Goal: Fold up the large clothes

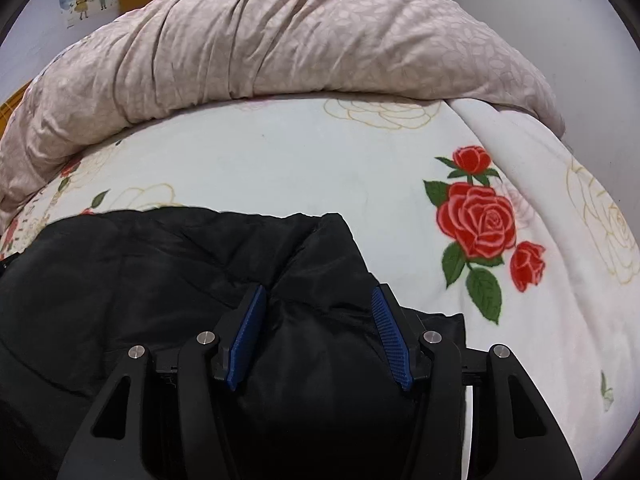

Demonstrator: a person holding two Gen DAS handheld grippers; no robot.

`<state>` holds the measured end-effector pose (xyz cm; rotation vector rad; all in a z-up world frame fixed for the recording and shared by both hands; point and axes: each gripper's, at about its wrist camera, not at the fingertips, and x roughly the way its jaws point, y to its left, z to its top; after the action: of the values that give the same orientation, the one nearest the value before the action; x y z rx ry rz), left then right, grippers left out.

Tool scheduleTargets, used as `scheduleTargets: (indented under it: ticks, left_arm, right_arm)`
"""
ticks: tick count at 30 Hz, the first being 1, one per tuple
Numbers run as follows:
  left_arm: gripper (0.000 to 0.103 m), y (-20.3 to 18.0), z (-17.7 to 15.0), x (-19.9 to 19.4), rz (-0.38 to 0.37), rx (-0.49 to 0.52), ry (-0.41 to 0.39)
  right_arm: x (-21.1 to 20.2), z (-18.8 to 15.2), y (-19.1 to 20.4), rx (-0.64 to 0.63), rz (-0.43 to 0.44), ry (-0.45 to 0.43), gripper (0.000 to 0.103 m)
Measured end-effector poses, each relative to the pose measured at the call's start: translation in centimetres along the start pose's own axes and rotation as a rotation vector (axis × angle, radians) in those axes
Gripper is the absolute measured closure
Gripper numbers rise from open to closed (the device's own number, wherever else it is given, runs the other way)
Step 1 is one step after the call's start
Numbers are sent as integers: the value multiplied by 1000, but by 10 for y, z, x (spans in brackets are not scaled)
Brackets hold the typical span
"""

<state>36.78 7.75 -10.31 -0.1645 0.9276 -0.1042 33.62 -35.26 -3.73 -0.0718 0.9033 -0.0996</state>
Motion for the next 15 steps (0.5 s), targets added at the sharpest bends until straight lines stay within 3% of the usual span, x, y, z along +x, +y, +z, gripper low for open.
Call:
scheduleTargets:
  ticks: [10,13,15]
  left_arm:
    - [42,-2,-3,23,-8,-25,-3]
    - [44,-6,5,11,31,-1,17]
    - [46,-6,9,-12,19,-3,-15]
  right_arm:
    - [20,0,-7,36,17,1,46]
    - [13,3,-7,33,9,14,46]
    - [-12,5,-6,30,18,-33,46]
